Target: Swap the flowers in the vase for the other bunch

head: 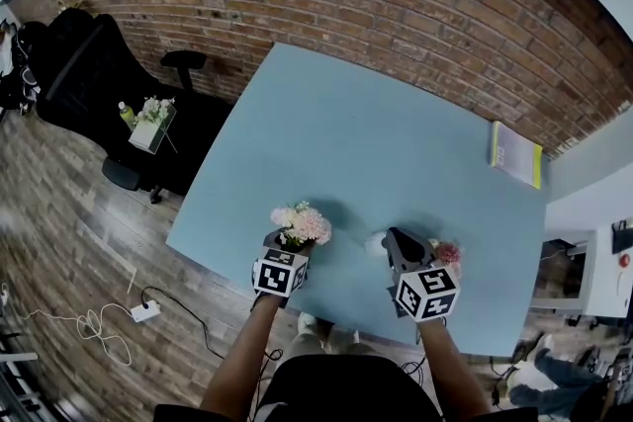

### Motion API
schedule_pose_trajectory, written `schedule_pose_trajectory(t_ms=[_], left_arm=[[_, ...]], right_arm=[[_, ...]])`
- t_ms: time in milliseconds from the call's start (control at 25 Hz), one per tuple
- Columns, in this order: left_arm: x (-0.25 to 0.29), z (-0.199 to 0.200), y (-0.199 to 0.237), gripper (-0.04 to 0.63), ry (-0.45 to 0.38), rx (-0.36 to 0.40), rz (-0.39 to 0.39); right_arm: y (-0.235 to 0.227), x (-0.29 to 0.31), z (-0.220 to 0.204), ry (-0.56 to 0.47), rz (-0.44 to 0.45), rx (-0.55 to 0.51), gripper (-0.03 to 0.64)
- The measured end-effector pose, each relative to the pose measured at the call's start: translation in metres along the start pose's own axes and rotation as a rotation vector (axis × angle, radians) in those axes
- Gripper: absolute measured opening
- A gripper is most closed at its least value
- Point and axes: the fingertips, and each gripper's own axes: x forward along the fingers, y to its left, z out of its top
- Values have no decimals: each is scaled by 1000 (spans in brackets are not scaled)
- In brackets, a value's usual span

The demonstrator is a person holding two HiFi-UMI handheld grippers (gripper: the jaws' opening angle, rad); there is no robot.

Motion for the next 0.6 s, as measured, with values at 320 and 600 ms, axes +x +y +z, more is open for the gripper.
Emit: schedule_pose_trajectory(t_ms=[320,600], left_arm=[[9,-4,4,247,30,8,10],[13,-14,2,325,37,-3,34]], right_arm=[[-3,-2,0,-2,-3,-2,6],[-9,-8,-3,-1,-14,2,6]])
